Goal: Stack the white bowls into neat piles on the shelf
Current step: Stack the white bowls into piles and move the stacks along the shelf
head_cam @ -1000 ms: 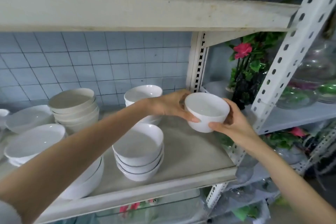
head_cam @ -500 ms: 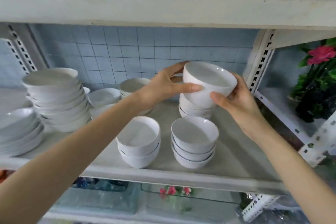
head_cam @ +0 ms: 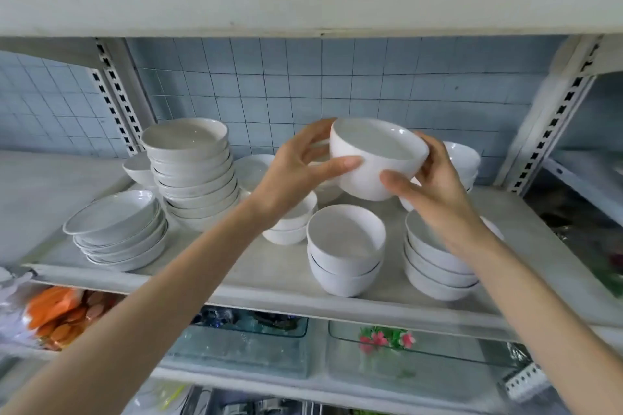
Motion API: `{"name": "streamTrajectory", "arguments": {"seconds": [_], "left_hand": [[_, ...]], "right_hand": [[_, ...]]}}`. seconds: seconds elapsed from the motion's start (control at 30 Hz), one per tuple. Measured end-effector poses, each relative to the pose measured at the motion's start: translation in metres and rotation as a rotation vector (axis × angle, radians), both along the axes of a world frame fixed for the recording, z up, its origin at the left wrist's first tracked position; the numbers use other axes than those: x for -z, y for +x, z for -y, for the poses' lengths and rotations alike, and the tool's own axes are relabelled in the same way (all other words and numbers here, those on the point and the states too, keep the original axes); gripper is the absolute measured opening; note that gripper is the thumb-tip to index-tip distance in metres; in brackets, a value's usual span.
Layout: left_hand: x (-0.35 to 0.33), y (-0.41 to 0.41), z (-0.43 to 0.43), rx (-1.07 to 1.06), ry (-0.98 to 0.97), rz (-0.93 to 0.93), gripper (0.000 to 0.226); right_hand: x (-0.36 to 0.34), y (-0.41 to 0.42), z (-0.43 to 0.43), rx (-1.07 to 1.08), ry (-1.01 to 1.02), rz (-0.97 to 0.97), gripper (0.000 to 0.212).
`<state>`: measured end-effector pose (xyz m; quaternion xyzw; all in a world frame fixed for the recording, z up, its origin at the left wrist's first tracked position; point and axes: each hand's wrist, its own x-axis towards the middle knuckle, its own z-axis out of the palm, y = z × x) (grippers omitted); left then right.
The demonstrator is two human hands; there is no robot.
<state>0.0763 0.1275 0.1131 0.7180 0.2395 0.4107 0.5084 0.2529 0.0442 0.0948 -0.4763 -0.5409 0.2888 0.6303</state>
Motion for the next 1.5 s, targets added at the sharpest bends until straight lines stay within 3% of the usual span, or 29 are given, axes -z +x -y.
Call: {"name": "streamTrajectory", "arguments": {"seconds": [0.1,0.4,0.53,0.8,0.97,1.07,1.2,1.33,1.5], "left_hand": [[0.023,-0.015,0.002,0.04,-0.03,0.017,0.061],[0.073,-0.04,0.0,0.151,-0.047,-0.127,0.057],[0.081,-0.043,0.0,0.181,-0.027,-0.151,0.075],[0.091,-0.038,0.006,0.226,-0.084,-0.138,0.06],[0.094,-0.037,0.011,0.199,-0.046,-0.136,0.083],[0.096,-0.037,0.011,0.193,-0.041,-0.139,0.08],[0.1,-0.038,0.014,0.192,-0.061,-0.137,0.07],[0.11,-0.048,0.013,0.113,-0.071,-0.117,0.075],[0.115,-0.068,0.009,-0.228,-0.005,0.024,0.055]], "right_hand": [[0.019,-0.012,0.006,0.01,-0.033,0.016,0.066],[0.052,-0.039,0.019,0.06,-0.163,0.049,0.089],[0.056,-0.044,0.022,0.057,-0.193,0.082,0.082],[0.059,-0.044,0.024,0.046,-0.223,0.144,0.086],[0.058,-0.044,0.025,0.034,-0.234,0.175,0.083],[0.054,-0.044,0.026,0.024,-0.251,0.168,0.082],[0.044,-0.04,0.022,0.04,-0.26,0.209,0.097],[0.027,-0.03,0.014,0.008,-0.247,0.269,0.076],[0.004,-0.019,-0.004,-0.038,-0.25,0.319,0.053]]}}
